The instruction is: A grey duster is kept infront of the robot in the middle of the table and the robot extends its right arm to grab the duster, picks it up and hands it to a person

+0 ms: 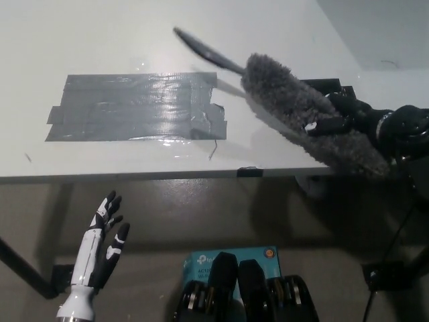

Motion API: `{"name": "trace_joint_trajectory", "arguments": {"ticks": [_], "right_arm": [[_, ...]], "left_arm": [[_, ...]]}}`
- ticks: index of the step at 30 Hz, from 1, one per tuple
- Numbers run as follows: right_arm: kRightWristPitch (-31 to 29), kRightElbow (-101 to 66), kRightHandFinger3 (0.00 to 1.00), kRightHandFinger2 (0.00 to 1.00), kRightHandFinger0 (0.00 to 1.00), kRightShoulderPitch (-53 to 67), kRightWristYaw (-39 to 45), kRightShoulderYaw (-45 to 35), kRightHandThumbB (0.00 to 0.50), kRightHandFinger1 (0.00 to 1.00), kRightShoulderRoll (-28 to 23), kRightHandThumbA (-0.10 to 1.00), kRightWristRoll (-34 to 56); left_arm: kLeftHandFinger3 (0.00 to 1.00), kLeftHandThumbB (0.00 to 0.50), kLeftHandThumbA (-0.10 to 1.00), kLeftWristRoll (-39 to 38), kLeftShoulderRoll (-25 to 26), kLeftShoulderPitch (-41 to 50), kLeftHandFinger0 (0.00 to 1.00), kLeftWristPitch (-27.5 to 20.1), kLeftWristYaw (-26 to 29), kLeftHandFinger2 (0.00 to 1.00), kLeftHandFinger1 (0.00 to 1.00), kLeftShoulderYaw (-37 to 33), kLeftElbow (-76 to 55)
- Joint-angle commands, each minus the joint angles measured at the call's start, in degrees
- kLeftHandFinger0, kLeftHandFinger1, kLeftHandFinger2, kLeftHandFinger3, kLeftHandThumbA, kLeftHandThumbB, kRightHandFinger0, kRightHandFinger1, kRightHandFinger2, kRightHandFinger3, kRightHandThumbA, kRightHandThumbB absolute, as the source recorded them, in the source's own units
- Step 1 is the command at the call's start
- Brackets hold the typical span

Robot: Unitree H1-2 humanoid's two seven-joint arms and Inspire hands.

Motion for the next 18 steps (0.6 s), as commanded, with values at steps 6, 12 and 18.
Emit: {"name": "trace_joint_trajectory", "arguments": {"ticks": [6, 12, 18], "right_arm": [[7.8, -3.1, 1.00, 0.67, 0.00, -1.4, -1.4, -14.7, 0.169, 0.17, 5.0, -0.10, 36.1], [7.8, -22.1, 1.00, 0.74, 0.00, 8.2, -11.4, -9.4, 0.141, 0.31, 7.5, -0.10, 51.1], [7.8, -37.2, 1.00, 0.73, 0.00, 17.4, -18.4, -4.7, 0.123, 0.41, 9.7, -0.10, 59.8]], "left_arm": [[1.00, 0.197, 0.87, -0.2, 1.0, -1.2, 0.95, -2.1, 0.8, 1.00, 1.00, 0.1, -1.0], [1.00, 0.189, 0.85, -0.5, 0.8, -1.2, 0.96, -2.1, 0.3, 1.00, 1.00, 0.3, -1.2], [1.00, 0.192, 0.85, 0.3, 1.0, -0.9, 0.96, -2.1, 0.7, 1.00, 1.00, 0.4, -1.2]]}}
